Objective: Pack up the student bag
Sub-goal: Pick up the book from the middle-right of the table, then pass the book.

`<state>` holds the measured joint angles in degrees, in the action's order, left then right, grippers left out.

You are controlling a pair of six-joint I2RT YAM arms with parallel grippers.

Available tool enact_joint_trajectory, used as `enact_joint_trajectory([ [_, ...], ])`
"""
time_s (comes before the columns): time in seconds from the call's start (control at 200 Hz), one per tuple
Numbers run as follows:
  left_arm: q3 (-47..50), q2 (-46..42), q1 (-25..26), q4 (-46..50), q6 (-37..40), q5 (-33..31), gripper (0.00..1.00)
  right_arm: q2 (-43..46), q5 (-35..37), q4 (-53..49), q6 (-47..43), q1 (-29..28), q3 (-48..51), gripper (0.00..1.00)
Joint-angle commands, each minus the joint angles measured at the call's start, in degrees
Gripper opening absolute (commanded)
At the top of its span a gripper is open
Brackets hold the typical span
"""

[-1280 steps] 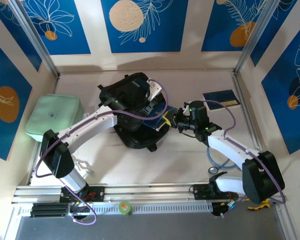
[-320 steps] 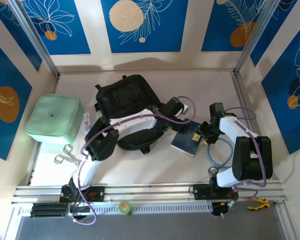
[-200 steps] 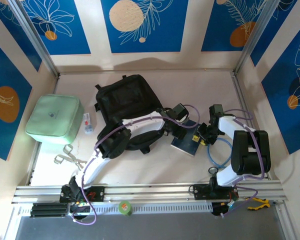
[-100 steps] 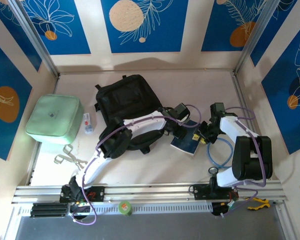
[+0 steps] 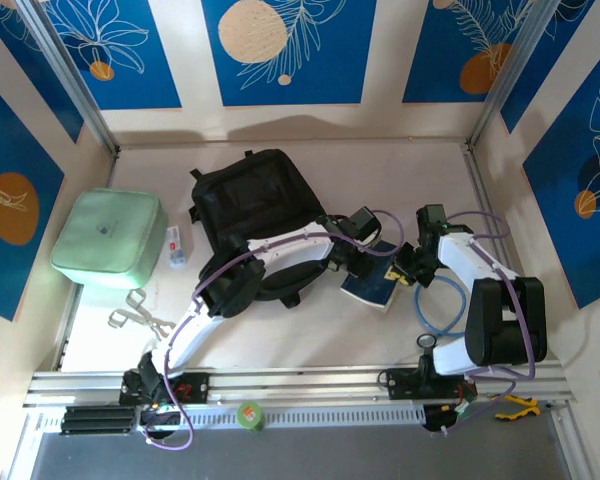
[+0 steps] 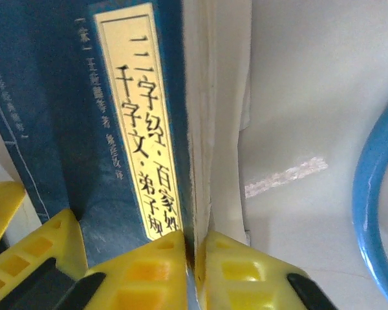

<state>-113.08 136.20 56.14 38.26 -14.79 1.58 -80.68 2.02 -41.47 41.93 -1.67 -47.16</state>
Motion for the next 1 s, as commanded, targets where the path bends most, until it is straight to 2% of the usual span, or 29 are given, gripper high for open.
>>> enact_joint_trajectory([
  [0.0,-0.7,-0.8,0.7,4.3,2.6,-2.1,0.52,2.8,1.2,-1.8,0.5,-0.4,-1.4,0.05],
  [0.23,-1.6,-10.6,-1.5,2.9,3.1,-2.8,0.65,8.8,-1.5,0.1,-1.7,0.8,-0.7,0.0],
  [0.455,7.4,-22.5,-6.0,-2.8,-0.2,-0.4,0.79,17.4,-8.5,3.4,-4.2,3.6,-0.9,0.0],
  [0.59,15.4,-29.5,-9.4,-8.1,-4.2,5.0,0.86,21.4,-13.6,6.3,-5.2,4.4,-1.5,0.0],
  [0.775,27.5,-37.7,-14.3,-20.3,-11.3,15.4,0.91,24.6,-22.5,12.0,-4.1,4.7,-1.8,0.0],
  [0.995,38.8,-41.3,-19.9,-33.2,-19.3,26.1,0.92,22.6,-35.8,23.0,-0.6,2.8,-0.9,0.0],
])
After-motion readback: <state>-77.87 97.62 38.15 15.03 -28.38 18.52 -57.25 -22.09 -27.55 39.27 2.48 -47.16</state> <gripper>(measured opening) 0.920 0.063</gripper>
